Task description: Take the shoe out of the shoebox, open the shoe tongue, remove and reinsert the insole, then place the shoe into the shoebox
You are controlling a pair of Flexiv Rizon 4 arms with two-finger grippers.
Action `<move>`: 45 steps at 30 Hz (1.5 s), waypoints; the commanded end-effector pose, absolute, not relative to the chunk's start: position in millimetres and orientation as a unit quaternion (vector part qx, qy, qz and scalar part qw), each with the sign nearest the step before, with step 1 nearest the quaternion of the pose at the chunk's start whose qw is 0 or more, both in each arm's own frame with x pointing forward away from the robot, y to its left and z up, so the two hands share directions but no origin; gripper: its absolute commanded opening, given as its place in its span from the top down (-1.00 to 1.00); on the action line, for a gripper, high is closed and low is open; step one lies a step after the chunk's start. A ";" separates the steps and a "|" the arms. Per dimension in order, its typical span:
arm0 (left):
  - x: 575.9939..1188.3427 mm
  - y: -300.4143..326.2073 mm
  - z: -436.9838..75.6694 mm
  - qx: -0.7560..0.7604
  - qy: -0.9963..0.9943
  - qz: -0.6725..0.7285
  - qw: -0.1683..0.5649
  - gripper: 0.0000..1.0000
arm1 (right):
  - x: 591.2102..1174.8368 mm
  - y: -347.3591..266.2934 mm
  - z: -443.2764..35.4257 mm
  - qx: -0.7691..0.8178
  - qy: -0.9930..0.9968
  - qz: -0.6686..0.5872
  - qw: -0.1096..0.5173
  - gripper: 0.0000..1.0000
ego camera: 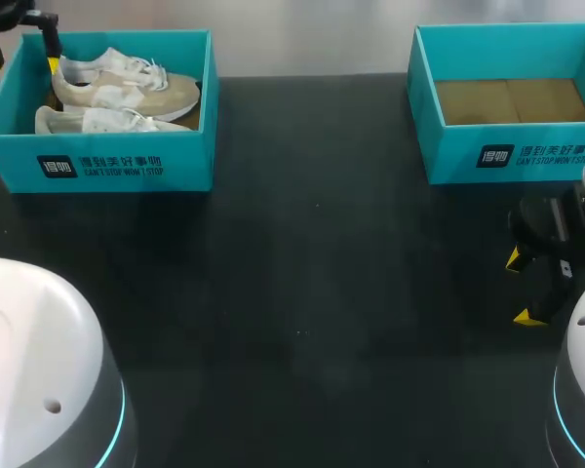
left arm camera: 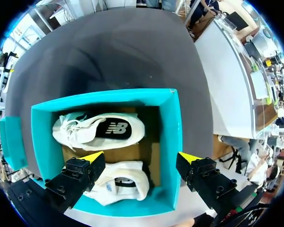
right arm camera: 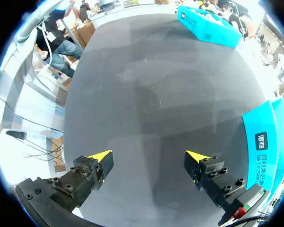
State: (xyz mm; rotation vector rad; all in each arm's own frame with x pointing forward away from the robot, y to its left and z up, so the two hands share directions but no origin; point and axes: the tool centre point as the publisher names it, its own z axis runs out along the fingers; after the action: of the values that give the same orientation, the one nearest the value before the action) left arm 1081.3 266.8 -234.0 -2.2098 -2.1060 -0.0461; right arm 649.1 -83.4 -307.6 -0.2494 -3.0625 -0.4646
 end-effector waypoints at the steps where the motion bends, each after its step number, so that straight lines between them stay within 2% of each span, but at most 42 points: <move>1: 1062.7 268.7 -245.0 -0.724 -0.689 -0.028 0.027 -1.00 | 648.0 -83.2 -308.3 -0.080 -0.985 -0.149 0.016 -1.00; 16: 1045.7 268.7 -277.1 -0.710 -0.704 -0.028 0.010 -1.00 | 648.0 -83.2 -308.3 -0.080 -0.985 -0.149 0.016 -1.00; 45: 1070.0 269.7 -337.6 -0.685 -0.727 -0.037 0.028 -1.00 | 648.0 -83.2 -308.3 -0.080 -0.985 -0.149 0.016 -1.00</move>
State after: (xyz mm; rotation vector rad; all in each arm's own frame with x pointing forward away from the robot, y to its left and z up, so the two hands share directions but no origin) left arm 1060.2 269.9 -330.6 -2.1191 -2.2515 -0.1298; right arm 649.0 -83.3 -307.6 -0.2491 -3.0625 -0.4647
